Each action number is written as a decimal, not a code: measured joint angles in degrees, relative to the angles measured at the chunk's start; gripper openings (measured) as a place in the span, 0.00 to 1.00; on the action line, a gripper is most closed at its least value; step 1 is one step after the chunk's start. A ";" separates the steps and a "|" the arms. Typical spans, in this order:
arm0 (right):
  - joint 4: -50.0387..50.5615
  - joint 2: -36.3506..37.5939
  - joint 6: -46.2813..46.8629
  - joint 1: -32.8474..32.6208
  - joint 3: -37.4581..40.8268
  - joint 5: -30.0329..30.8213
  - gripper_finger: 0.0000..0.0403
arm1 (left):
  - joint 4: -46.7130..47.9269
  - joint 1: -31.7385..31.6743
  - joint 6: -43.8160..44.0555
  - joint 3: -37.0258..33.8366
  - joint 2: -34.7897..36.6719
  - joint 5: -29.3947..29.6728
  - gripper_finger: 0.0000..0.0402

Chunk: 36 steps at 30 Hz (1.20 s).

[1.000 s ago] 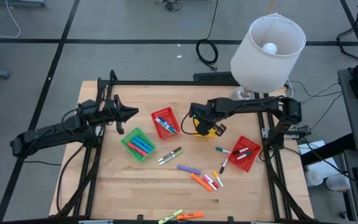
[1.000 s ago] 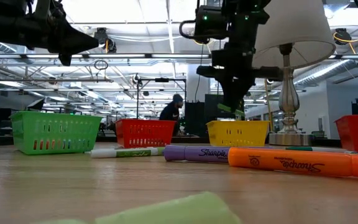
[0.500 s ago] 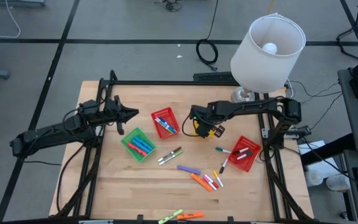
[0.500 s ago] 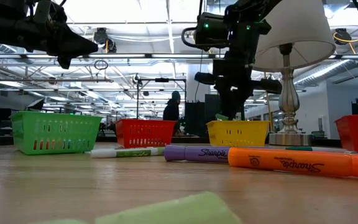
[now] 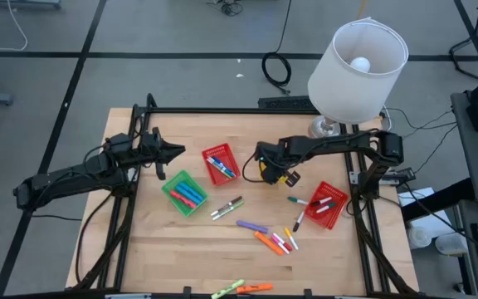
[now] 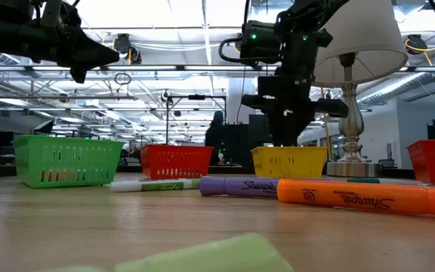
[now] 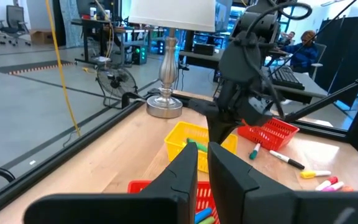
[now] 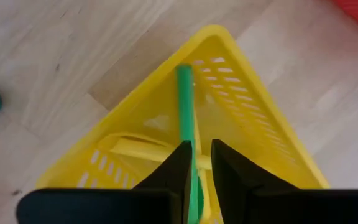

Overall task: Pick & Place Markers
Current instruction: Put the small green highlighter pen into the right red bin

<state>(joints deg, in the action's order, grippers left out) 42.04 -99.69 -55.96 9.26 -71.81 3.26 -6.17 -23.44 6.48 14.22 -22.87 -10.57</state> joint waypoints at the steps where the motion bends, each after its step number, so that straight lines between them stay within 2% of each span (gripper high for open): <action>1: -0.13 0.48 0.54 -0.01 0.00 0.65 0.11 | 0.02 0.02 0.00 0.00 0.00 0.00 0.12; 6: -0.30 5.00 1.30 -1.11 0.00 7.29 0.12 | -0.29 0.02 -0.20 0.00 0.01 0.02 0.12; 9: -0.93 10.29 3.56 -1.98 0.00 7.50 0.12 | -1.00 0.02 -0.31 0.00 0.00 0.04 0.12; 12: -3.11 16.94 11.91 -2.72 0.00 2.98 0.11 | -1.20 0.00 -0.31 0.00 0.01 0.04 0.12; 15: -8.27 25.44 23.47 -3.72 0.31 -7.27 0.09 | -1.20 0.01 -0.31 0.00 0.01 0.04 0.12; 17: -14.57 31.14 31.10 -4.90 2.49 -11.75 0.07 | -1.20 0.00 -0.31 0.00 0.02 0.04 0.12; 21: -23.86 41.80 42.21 -7.10 11.75 -10.40 0.01 | -1.42 0.02 -0.30 0.00 0.01 0.61 0.12; 26: -29.86 51.48 54.01 -6.96 25.10 -9.12 0.00 | -1.72 0.00 -0.16 0.00 0.00 2.01 0.12; 31: -42.14 54.50 60.65 -6.86 38.55 -9.28 0.00 | 0.57 0.75 1.77 -0.01 0.00 0.40 0.12; 36: -59.29 54.48 62.17 -8.09 49.23 -9.26 0.00 | 1.84 3.38 3.32 -0.02 0.00 -2.46 0.12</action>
<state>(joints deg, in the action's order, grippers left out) -17.25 -45.21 6.22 1.16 -22.58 -6.00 -4.34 -20.06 9.80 14.20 -22.87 -13.02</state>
